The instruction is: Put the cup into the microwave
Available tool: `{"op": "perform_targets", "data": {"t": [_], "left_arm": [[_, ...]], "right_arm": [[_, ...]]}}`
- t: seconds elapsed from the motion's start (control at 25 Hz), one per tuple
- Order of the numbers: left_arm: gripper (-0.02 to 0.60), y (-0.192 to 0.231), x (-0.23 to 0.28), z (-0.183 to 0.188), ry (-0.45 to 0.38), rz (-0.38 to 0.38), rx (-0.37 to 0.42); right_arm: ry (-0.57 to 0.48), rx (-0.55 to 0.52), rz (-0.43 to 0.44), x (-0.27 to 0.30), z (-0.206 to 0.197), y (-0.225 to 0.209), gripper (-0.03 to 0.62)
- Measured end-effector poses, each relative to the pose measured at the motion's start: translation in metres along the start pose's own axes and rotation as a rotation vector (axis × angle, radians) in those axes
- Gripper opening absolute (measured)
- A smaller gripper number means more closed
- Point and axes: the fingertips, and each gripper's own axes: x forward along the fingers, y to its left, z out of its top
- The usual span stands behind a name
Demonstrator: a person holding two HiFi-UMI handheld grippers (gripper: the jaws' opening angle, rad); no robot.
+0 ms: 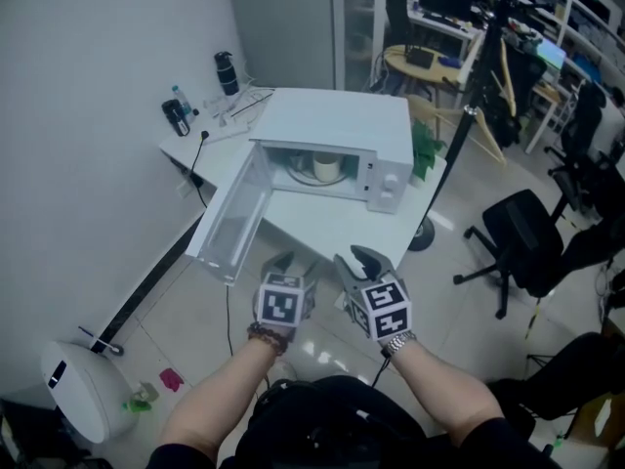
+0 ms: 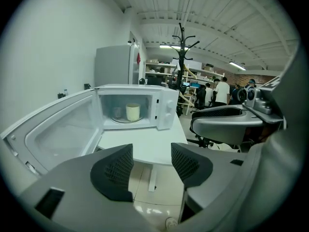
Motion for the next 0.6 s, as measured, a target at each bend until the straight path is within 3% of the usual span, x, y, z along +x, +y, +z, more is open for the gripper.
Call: {"op": "perform_targets", "data": {"t": [0.08,0.4,0.6], "left_arm": [[0.193,0.001,-0.003,-0.001,-0.005,-0.003,0.010],[0.126,0.016,-0.019,0.005,-0.029,-0.026,0.042],[0.047,0.025,-0.033,0.013,-0.074,-0.050,0.070]], "right_arm": [[-0.002,-0.004,-0.006,-0.001,0.000,0.003,0.150],[-0.012,0.005,-0.043,0.000,0.009,0.017,0.126],[-0.022,0.007,-0.068,-0.001,0.016,0.033,0.098]]}}
